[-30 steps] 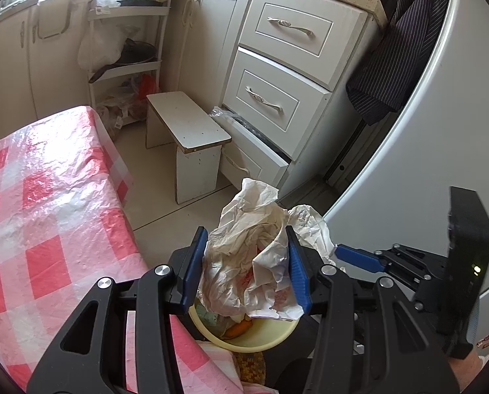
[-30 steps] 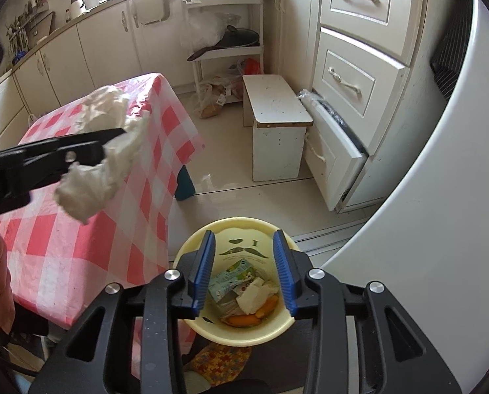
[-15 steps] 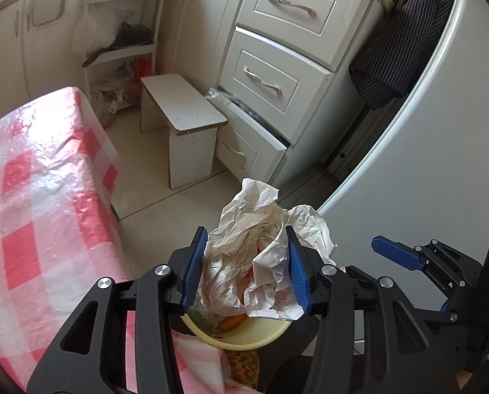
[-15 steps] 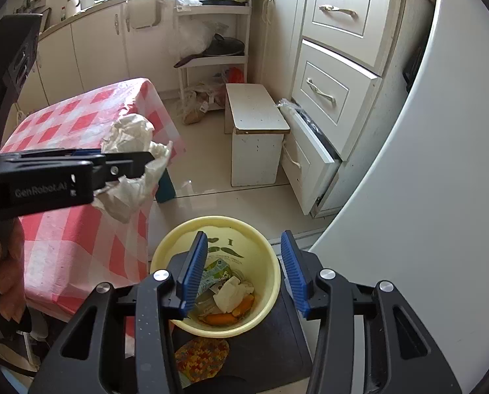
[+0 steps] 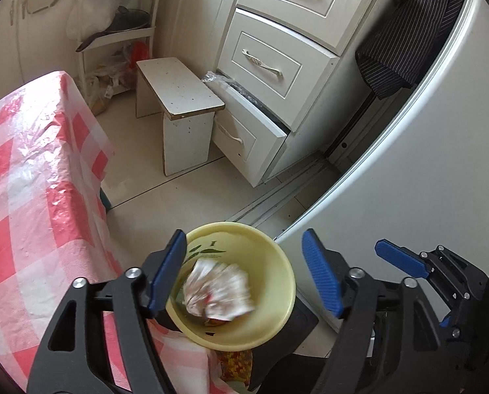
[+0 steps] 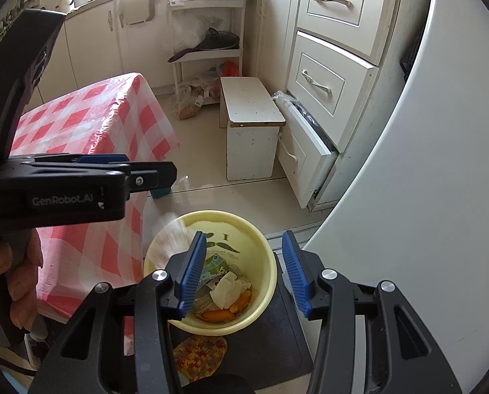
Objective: Collect trash
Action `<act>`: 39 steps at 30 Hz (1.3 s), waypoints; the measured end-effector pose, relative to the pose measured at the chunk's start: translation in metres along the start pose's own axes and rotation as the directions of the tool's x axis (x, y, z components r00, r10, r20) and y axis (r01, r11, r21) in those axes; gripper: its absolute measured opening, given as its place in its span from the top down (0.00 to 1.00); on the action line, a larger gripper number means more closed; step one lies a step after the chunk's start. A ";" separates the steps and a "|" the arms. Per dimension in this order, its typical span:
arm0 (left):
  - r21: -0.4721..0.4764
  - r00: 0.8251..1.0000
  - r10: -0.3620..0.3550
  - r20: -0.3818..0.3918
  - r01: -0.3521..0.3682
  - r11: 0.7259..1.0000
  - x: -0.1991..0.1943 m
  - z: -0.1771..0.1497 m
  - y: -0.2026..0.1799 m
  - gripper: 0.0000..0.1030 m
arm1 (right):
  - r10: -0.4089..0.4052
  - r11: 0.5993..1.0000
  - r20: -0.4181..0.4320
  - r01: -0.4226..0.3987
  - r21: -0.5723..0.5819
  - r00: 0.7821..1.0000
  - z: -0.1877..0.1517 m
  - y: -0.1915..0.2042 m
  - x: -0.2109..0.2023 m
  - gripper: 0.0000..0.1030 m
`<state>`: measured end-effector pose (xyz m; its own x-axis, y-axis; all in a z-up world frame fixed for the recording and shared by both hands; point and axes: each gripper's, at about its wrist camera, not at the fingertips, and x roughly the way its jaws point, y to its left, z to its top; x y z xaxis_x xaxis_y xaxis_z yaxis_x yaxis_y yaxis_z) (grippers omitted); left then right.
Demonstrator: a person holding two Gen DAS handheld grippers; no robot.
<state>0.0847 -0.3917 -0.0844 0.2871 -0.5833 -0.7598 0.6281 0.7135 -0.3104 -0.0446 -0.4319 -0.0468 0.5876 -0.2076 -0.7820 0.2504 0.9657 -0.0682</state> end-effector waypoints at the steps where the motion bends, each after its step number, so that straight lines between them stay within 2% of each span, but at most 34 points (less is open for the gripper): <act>1: -0.002 1.000 0.001 0.001 -0.001 1.000 -0.001 0.001 0.001 0.29 | -0.001 1.000 -0.001 0.001 -0.001 1.000 0.000 0.000 0.000 0.52; 6: -0.031 0.999 0.031 0.035 -0.030 0.999 -0.018 0.000 0.008 0.16 | -0.011 1.000 0.000 0.011 0.000 1.000 0.000 0.000 0.000 0.51; 9: -0.015 0.993 0.095 0.072 -0.094 0.995 -0.038 -0.003 0.010 0.09 | -0.013 1.000 0.025 0.013 -0.010 1.000 0.001 0.003 -0.005 0.47; 10: -0.010 0.990 0.112 0.080 -0.112 0.994 -0.043 -0.003 0.010 0.07 | -0.015 1.000 0.040 0.015 -0.017 0.999 0.001 0.005 -0.007 0.43; 12: 0.010 0.984 0.148 0.098 -0.150 0.989 -0.059 -0.005 0.010 0.07 | -0.016 0.999 0.084 0.020 -0.039 0.996 0.002 0.012 -0.017 0.40; 15: 0.027 0.968 0.214 0.129 -0.220 0.975 -0.081 -0.009 0.011 0.07 | -0.018 0.999 0.147 0.024 -0.043 0.989 0.004 0.018 -0.033 0.38; 19: 0.034 0.952 0.247 0.178 -0.257 0.966 -0.116 -0.016 0.011 0.07 | -0.041 0.998 0.217 0.050 -0.040 0.975 0.006 0.024 -0.056 0.29; 22: 0.049 0.931 0.287 0.226 -0.305 0.951 -0.144 -0.024 0.006 0.07 | -0.058 0.997 0.264 0.068 -0.030 0.963 0.006 0.028 -0.078 0.24; 24: 0.051 0.917 0.307 0.255 -0.330 0.943 -0.163 -0.028 0.003 0.07 | -0.061 0.998 0.272 0.067 -0.013 0.960 0.004 0.030 -0.092 0.23; 26: 0.045 0.910 0.308 0.279 -0.332 0.942 -0.184 -0.034 0.002 0.07 | -0.069 0.997 0.276 0.071 0.003 0.959 -0.001 0.031 -0.105 0.21; 31: -0.010 0.925 0.243 0.291 -0.251 0.968 -0.219 -0.049 0.009 0.07 | -0.093 0.995 0.283 0.082 0.050 0.955 -0.015 0.034 -0.132 0.17; 39: -0.004 0.921 0.235 0.312 -0.246 0.969 -0.257 -0.081 0.009 0.07 | -0.155 0.987 0.325 0.134 0.086 0.933 -0.030 0.046 -0.175 0.10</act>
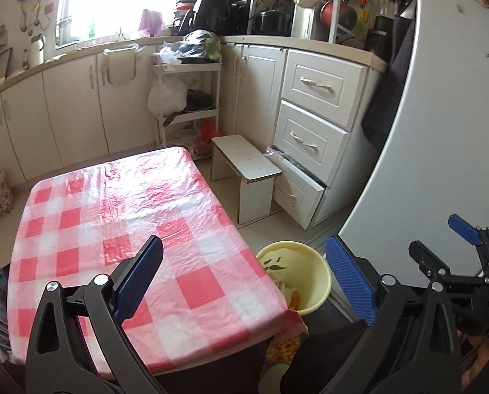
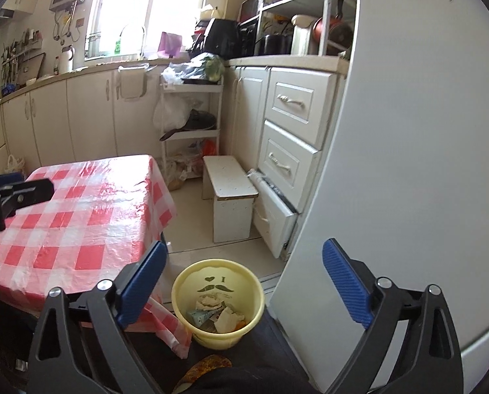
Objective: Collect trash
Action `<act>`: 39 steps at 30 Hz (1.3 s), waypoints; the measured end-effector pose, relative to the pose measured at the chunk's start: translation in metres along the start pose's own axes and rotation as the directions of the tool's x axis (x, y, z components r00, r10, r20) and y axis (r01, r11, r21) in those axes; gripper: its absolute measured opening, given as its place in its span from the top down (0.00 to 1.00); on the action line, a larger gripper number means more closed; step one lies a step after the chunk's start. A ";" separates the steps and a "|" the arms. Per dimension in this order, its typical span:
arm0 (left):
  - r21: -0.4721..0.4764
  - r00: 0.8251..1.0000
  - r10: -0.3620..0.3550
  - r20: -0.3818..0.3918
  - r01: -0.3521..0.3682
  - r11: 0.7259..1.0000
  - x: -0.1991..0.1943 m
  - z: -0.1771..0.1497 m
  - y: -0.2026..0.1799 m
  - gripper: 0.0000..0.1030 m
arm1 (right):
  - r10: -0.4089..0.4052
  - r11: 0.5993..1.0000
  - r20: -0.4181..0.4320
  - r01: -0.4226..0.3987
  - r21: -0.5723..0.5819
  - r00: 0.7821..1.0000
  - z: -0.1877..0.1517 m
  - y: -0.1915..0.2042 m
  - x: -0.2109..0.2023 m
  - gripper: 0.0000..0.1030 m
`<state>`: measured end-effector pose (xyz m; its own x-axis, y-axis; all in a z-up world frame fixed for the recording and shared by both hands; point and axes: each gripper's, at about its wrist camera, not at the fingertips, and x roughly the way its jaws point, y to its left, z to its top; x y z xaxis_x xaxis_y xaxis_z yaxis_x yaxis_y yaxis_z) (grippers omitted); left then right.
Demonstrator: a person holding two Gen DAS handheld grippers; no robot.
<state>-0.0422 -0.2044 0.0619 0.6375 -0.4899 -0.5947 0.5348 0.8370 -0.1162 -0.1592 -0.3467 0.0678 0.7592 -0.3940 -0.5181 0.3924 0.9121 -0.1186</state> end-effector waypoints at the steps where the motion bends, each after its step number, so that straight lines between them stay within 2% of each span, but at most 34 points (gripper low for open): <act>1: 0.003 1.000 -0.002 0.003 0.002 1.000 -0.005 -0.002 -0.001 0.07 | -0.005 1.000 0.005 0.005 0.006 1.000 0.001 0.000 -0.005 0.09; 7: 0.086 0.998 0.031 0.046 -0.035 0.996 -0.032 -0.007 -0.018 0.07 | -0.055 0.998 0.027 0.054 0.037 0.998 0.002 0.003 -0.031 0.07; 13: 0.103 0.997 0.048 0.068 -0.055 0.993 -0.052 -0.009 -0.025 0.07 | -0.108 0.993 0.023 0.106 0.052 0.994 -0.001 0.008 -0.053 0.07; 16: 0.106 0.994 0.078 0.080 -0.086 0.991 -0.058 -0.010 -0.026 0.07 | -0.105 0.993 0.020 0.103 0.064 0.994 -0.002 0.008 -0.060 0.07; 29: 0.128 0.983 0.114 0.142 -0.132 0.983 -0.094 -0.013 -0.025 0.07 | -0.138 0.989 0.043 0.135 0.055 0.990 -0.005 0.016 -0.085 0.07; 39: 0.121 0.982 0.090 0.167 -0.111 0.986 -0.113 -0.014 -0.028 0.07 | -0.129 0.991 0.093 0.125 0.046 0.987 -0.002 0.020 -0.100 0.07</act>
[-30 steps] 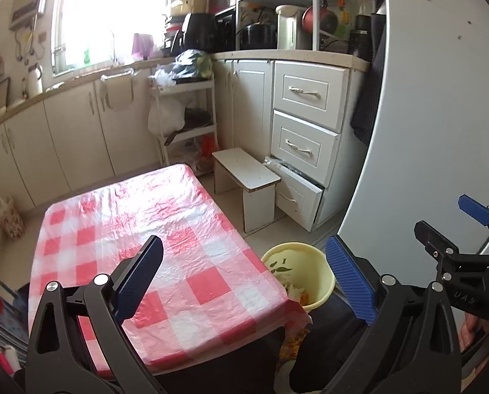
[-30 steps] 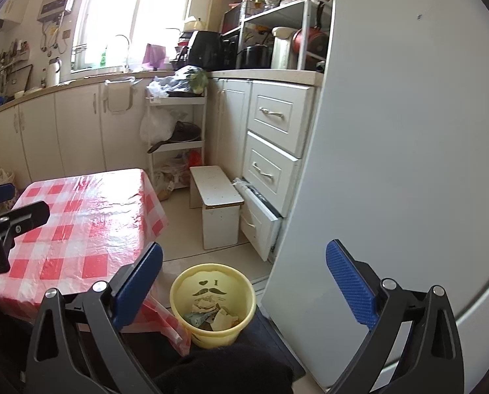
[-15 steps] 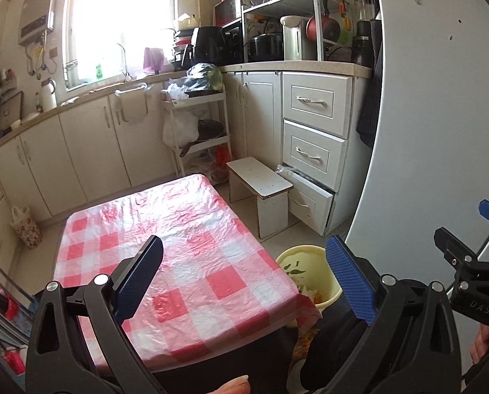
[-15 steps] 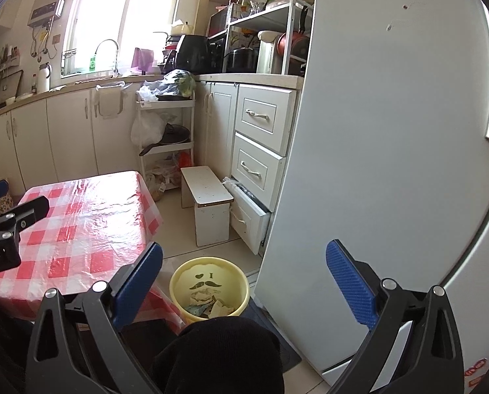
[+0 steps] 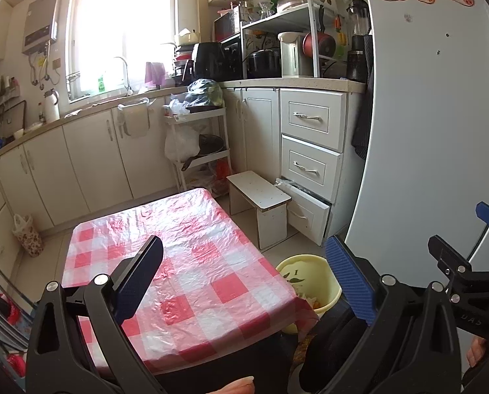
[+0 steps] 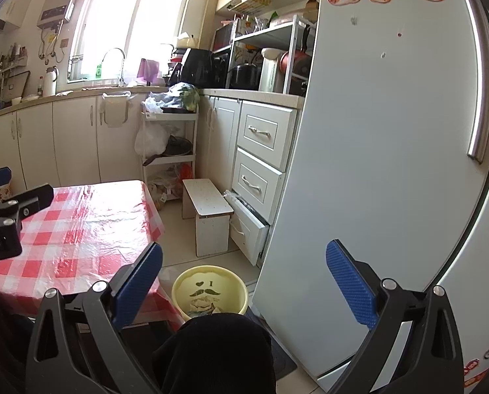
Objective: Collect trash
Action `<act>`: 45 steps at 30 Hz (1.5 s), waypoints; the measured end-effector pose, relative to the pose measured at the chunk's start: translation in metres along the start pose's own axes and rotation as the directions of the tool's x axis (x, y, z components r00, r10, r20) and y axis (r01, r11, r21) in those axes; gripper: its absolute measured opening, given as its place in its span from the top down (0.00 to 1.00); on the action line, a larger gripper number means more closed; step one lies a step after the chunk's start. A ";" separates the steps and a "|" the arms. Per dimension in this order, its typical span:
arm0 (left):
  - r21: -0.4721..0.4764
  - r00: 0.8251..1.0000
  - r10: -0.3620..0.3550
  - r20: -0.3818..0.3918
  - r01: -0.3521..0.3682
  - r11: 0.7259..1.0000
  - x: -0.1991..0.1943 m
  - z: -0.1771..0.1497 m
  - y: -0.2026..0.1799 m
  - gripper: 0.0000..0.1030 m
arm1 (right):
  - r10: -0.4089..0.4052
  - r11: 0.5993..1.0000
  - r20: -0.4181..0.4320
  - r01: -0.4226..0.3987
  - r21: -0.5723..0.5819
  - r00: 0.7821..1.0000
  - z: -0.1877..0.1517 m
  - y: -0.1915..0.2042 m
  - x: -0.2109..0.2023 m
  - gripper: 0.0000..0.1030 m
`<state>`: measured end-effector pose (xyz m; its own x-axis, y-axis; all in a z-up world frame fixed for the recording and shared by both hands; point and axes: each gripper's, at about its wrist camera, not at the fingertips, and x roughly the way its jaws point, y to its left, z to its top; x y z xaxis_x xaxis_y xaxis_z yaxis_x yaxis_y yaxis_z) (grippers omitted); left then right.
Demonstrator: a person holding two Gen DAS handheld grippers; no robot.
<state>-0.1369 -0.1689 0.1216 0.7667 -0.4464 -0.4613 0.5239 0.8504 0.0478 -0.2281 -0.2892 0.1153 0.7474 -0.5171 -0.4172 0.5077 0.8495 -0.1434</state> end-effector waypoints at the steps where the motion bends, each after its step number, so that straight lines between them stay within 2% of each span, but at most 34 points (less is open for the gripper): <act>1: 0.000 1.000 0.001 0.000 -0.001 1.000 -0.002 0.000 0.000 0.07 | 0.000 1.000 0.005 0.000 -0.001 1.000 0.000 0.000 -0.001 0.07; 19: -0.030 1.000 -0.011 0.028 0.012 0.999 -0.019 -0.002 0.008 0.07 | 0.002 1.000 0.063 -0.002 0.005 0.998 0.003 0.003 -0.017 0.07; 45: -0.027 0.999 -0.021 0.040 0.022 0.999 -0.029 0.001 0.004 0.07 | 0.053 0.999 0.059 -0.052 -0.009 0.997 0.005 0.014 -0.022 0.07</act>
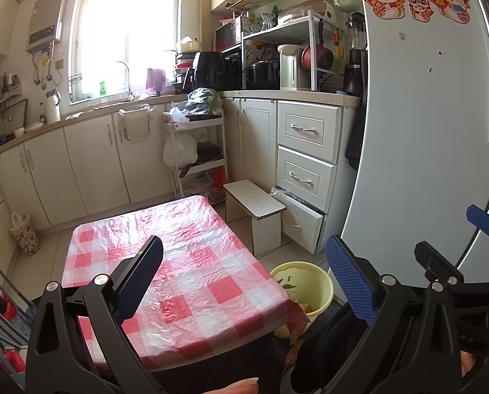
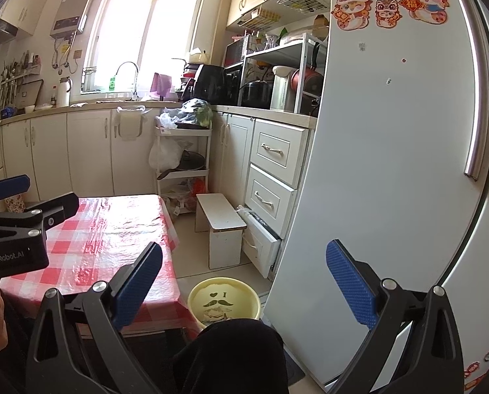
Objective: Collect trash
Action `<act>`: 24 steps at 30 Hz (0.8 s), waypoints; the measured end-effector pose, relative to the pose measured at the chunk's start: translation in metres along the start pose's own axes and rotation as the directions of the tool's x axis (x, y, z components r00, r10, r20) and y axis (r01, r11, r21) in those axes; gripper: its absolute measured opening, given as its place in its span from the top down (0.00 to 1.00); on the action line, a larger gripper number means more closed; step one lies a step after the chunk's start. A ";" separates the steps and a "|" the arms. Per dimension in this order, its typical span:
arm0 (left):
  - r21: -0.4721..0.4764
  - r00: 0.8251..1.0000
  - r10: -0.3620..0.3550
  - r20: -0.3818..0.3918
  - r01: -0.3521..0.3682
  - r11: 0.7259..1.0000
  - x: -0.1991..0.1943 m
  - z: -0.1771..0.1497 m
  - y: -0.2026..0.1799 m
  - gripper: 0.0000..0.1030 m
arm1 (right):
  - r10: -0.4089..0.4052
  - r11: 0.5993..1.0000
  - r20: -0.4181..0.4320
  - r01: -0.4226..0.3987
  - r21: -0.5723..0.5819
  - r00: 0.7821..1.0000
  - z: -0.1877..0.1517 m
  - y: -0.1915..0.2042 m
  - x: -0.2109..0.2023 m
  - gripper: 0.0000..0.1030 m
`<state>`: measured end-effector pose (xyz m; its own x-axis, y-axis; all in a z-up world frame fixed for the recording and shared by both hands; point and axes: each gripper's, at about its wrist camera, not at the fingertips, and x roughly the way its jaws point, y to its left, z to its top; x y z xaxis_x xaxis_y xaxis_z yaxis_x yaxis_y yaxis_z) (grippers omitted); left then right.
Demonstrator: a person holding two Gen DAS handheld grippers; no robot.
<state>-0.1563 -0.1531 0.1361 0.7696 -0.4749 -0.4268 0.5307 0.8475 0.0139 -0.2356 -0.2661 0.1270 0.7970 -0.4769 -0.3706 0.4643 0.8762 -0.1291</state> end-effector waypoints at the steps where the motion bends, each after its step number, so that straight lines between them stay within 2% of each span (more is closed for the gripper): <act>1: 0.000 1.000 0.000 0.000 0.000 1.000 0.000 0.000 0.000 0.07 | 0.003 1.000 0.000 -0.003 0.000 1.000 0.000 0.001 0.000 0.07; 24: 0.011 1.000 -0.018 -0.003 0.018 1.000 -0.004 -0.001 -0.007 0.07 | 0.052 0.999 -0.005 -0.052 -0.003 0.999 0.001 0.003 -0.002 0.07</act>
<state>-0.1631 -0.1568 0.1371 0.7589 -0.4891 -0.4299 0.5480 0.8363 0.0159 -0.2359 -0.2623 0.1282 0.8180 -0.4304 -0.3817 0.4212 0.9000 -0.1122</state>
